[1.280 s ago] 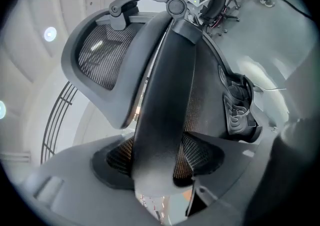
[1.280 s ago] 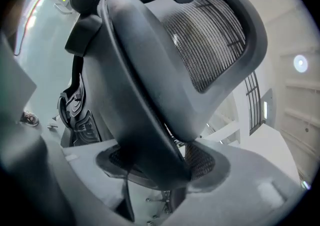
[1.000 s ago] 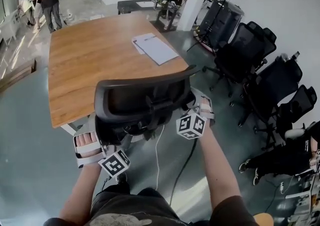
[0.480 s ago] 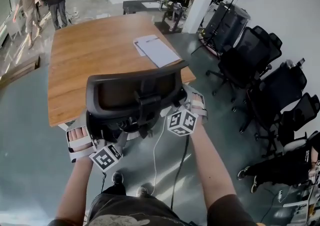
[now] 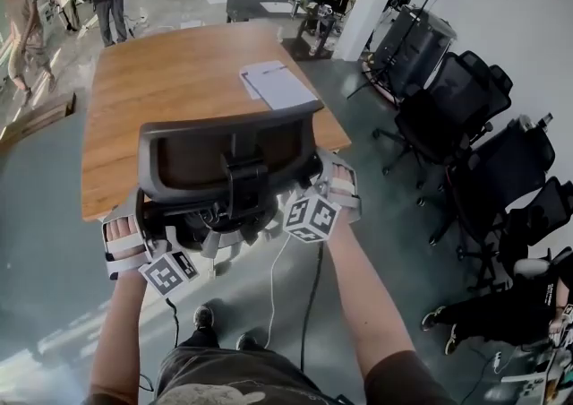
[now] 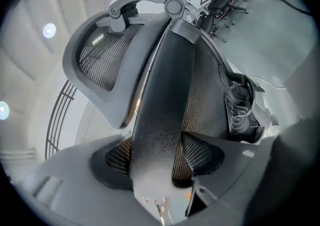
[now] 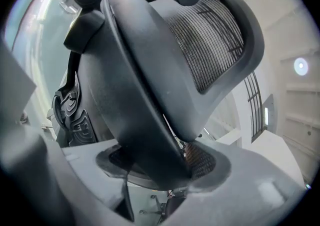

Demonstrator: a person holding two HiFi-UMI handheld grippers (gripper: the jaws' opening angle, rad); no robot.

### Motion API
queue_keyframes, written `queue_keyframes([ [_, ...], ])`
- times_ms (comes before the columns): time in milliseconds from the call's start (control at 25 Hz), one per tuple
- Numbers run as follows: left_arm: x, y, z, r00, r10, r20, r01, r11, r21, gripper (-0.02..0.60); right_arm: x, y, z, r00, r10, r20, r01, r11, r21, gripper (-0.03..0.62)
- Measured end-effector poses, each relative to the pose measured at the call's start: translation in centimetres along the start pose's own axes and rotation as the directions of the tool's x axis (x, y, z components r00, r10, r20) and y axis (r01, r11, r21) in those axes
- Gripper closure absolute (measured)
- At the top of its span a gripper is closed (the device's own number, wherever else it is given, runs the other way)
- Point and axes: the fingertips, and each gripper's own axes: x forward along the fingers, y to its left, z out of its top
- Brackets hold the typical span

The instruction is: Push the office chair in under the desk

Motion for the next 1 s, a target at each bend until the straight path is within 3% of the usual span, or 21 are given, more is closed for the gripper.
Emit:
queue_keyframes([
  [600, 2.8, 0.8, -1.6, 1.000, 0.007, -0.014, -0.008, 1.000, -0.010, 0.264, 1.3, 0.6, 1.7, 1.000, -0.027, 0.014, 0.028, 0.999, -0.023, 0.316],
  [1000, 2.5, 0.5, -0.7, 0.999, 0.040, 0.001, -0.040, 0.999, 0.012, 0.262, 2.7, -0.1, 1.2, 1.000, -0.017, 0.015, 0.017, 1.000, -0.010, 0.315],
])
